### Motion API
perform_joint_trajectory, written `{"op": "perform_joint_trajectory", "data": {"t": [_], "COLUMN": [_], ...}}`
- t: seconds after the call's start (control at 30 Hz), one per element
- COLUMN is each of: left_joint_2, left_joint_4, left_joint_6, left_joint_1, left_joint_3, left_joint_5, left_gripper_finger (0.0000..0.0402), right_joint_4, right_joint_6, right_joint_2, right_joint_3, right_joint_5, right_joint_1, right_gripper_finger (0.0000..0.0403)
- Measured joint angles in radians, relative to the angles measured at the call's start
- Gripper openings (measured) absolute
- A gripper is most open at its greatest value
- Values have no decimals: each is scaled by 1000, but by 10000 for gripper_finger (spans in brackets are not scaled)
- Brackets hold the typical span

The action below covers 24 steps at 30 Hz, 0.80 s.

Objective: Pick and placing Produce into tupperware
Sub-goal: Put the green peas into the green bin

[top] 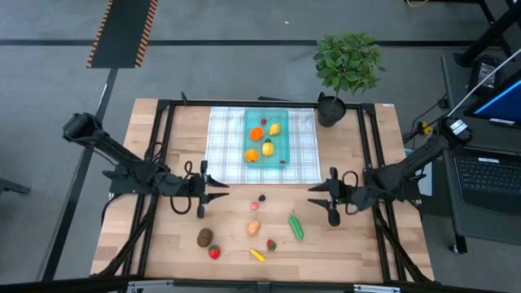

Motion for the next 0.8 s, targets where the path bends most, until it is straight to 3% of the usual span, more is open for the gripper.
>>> {"op": "perform_joint_trajectory", "data": {"t": [0.17,0.33,0.6,0.8], "left_joint_2": [0,0,0,0], "left_joint_4": [1,1,4,5], "left_joint_6": [-2,-7,-10,-30], "left_joint_1": [-15,-36,-115,-167], "left_joint_3": [0,-1,-1,-1], "left_joint_5": [-1,-1,-1,0], "left_gripper_finger": [86,78,67,60], "right_joint_4": [5,-23,-294,-659], "right_joint_6": [69,136,438,802], "right_joint_2": [44,176,454,640], "right_joint_3": [35,131,415,673], "right_joint_5": [110,210,373,398], "right_joint_1": [112,202,298,296], "right_gripper_finger": [165,165,165,165]}}
